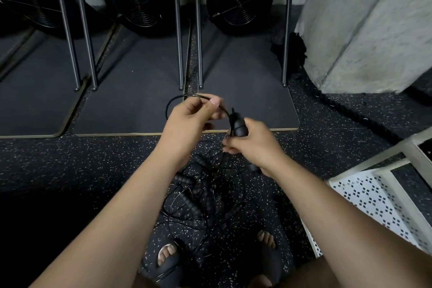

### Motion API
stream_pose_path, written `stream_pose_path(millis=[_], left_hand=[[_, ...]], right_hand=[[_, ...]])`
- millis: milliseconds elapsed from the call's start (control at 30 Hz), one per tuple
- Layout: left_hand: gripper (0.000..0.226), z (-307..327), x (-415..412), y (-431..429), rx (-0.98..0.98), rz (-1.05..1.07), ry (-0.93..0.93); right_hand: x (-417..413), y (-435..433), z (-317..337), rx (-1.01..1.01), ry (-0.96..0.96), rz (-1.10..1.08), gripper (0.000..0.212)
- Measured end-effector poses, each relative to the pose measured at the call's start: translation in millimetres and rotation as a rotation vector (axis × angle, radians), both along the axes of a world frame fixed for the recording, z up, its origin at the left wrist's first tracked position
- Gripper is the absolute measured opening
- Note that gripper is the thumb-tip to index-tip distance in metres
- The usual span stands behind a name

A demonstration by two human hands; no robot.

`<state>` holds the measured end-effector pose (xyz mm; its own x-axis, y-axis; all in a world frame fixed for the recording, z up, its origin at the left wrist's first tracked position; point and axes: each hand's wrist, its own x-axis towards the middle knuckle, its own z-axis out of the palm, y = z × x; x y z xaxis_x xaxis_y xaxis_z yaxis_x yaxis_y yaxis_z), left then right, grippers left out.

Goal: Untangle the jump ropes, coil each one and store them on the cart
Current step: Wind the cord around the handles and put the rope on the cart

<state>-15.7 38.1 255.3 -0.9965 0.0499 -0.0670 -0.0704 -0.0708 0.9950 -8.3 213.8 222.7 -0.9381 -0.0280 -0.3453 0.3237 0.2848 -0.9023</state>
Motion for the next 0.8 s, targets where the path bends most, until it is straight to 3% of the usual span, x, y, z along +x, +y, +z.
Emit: stream_pose_path(millis=[67,267,433,800], left_hand=[[0.012,-9,-2,0,-0.102,-0.038,-0.05],[0.016,-46,6,6,-0.496,-0.297,-0.085],[0.011,-56,12,18,-0.608,-0.369,-0.051],[0.008,-55,20,26,-0.773,-0.464,-0.057]], right_hand=[[-1,2,6,-0.003,0.041,-0.042,0.024],[1,2,30,-0.063,0.175,-0.122,0.026],[12,4,69,-0.302,0.283,-0.193,0.025],[19,21,100,-0.574,0.423,-0.309,0.022]])
